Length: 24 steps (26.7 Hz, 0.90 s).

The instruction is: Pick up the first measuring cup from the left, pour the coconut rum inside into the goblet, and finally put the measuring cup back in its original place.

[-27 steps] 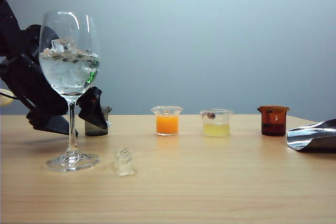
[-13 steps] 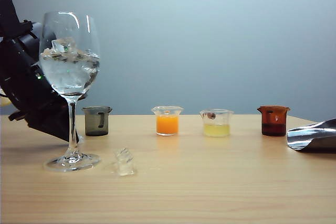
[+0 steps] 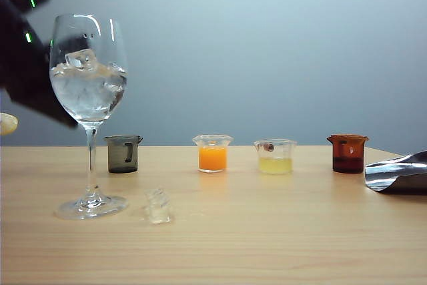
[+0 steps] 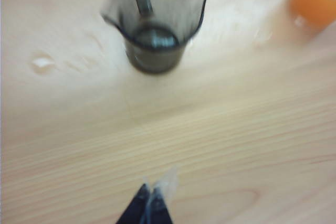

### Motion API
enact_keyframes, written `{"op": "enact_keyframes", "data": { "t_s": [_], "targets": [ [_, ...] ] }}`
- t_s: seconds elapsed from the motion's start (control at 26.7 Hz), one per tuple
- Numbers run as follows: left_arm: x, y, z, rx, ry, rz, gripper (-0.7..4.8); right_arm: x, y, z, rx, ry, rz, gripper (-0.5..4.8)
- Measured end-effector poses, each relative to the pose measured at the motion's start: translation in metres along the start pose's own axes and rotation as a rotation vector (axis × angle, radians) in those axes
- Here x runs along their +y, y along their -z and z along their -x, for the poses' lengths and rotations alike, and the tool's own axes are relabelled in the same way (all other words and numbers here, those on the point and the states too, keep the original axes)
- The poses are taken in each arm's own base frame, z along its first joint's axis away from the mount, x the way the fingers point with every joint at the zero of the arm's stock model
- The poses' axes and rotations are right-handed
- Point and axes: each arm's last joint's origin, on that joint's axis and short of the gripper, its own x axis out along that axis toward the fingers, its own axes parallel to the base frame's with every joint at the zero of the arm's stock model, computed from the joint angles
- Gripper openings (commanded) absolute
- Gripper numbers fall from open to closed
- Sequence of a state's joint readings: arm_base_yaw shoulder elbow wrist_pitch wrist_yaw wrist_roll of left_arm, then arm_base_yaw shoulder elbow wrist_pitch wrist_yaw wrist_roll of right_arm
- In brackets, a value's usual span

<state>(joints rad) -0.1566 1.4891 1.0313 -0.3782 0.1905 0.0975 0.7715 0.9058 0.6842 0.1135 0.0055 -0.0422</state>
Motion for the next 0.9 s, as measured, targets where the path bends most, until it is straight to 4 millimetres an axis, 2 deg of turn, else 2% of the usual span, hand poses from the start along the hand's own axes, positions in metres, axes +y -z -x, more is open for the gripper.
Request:
{"op": "enact_keyframes", "data": {
  "t_s": [0.11, 0.19, 0.22, 0.26, 0.34, 0.45, 0.64, 0.67, 0.82, 0.9],
  "targets": [
    [-0.005, -0.003, 0.032, -0.048, -0.030, -0.008, -0.05, -0.004, -0.002, 0.011, 0.009, 0.023, -0.042, -0.09],
    [-0.013, -0.004, 0.076, -0.133, -0.069, -0.014, -0.05, -0.017, 0.004, 0.026, 0.092, 0.084, -0.099, -0.09],
    [-0.015, -0.004, 0.087, -0.160, -0.081, -0.012, -0.05, -0.021, 0.005, 0.029, 0.116, 0.095, -0.108, -0.09],
    [-0.019, -0.002, 0.114, -0.238, -0.111, -0.002, -0.05, -0.029, 0.008, 0.038, 0.146, 0.110, -0.128, -0.09],
    [-0.023, 0.003, 0.135, -0.299, -0.138, 0.012, -0.05, -0.035, 0.008, 0.046, 0.146, 0.128, -0.141, -0.09],
    [-0.030, 0.026, 0.161, -0.374, -0.159, 0.045, -0.05, -0.046, 0.010, 0.062, 0.116, 0.193, -0.153, -0.08],
    [-0.039, 0.069, 0.189, -0.558, -0.164, 0.057, -0.05, -0.060, 0.037, 0.078, 0.135, 0.341, -0.185, -0.08],
    [-0.042, 0.092, 0.194, -0.643, -0.170, 0.065, -0.05, -0.065, 0.049, 0.083, 0.147, 0.396, -0.213, -0.09],
    [-0.047, 0.129, 0.204, -0.825, -0.198, 0.075, -0.05, -0.069, 0.067, 0.092, 0.101, 0.478, -0.272, -0.08],
    [-0.046, 0.144, 0.201, -0.913, -0.223, 0.078, -0.05, -0.070, 0.076, 0.092, 0.069, 0.491, -0.271, -0.08]
  ]
}}
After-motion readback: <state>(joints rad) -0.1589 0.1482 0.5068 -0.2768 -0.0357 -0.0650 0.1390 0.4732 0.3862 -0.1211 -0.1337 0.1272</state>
